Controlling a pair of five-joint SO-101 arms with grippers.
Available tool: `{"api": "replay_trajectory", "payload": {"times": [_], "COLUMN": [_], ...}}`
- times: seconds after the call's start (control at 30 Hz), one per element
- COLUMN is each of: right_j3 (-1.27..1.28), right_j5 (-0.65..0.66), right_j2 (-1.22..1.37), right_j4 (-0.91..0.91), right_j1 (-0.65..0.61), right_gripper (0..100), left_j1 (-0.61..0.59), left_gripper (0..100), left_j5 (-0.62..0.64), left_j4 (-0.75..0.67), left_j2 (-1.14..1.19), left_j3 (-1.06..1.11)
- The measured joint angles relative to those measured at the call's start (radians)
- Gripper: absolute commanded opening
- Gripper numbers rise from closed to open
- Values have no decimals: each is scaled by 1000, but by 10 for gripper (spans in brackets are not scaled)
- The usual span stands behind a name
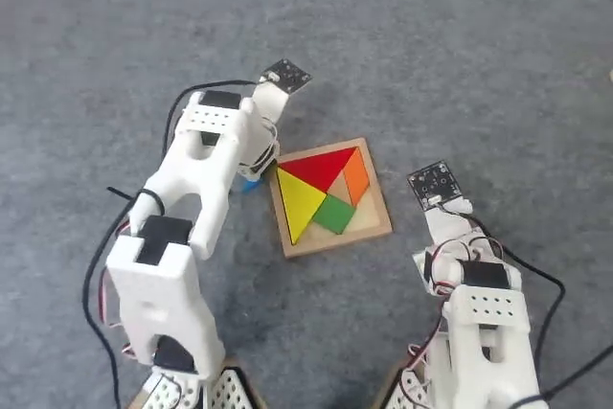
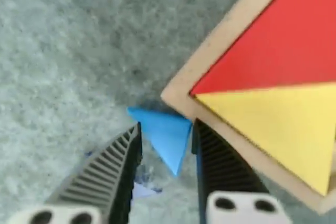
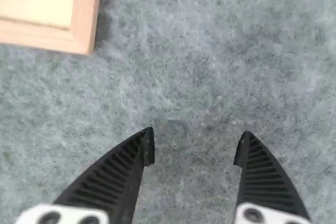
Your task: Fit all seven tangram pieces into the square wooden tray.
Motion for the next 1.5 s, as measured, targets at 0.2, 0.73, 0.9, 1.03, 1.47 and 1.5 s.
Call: {"api": "replay_trajectory", "payload": {"times": [0.2, 0.73, 0.9, 1.03, 1.47, 1.5], "right_j3": [0, 0, 0, 0, 0, 0], "right_j5": [-5, -6, -6, -6, -6, -6], "right_j2": [0, 0, 0, 0, 0, 0], "right_j4": [0, -3, -3, -3, -3, -3], "right_j1": [0, 0, 0, 0, 0, 0], "right_gripper": [253, 253, 253, 253, 253, 253], "left_j1": [-69, -110, -120, -135, -43, -44], "left_gripper": [128, 130, 130, 131, 159, 159], "left_j5": [-60, -21, 43, 54, 198, 201], "left_j4": [43, -98, -126, -124, -80, -78], "left_j2": [17, -38, -37, -11, 0, 0], "left_j3": [28, 38, -2, -60, -87, -87]}}
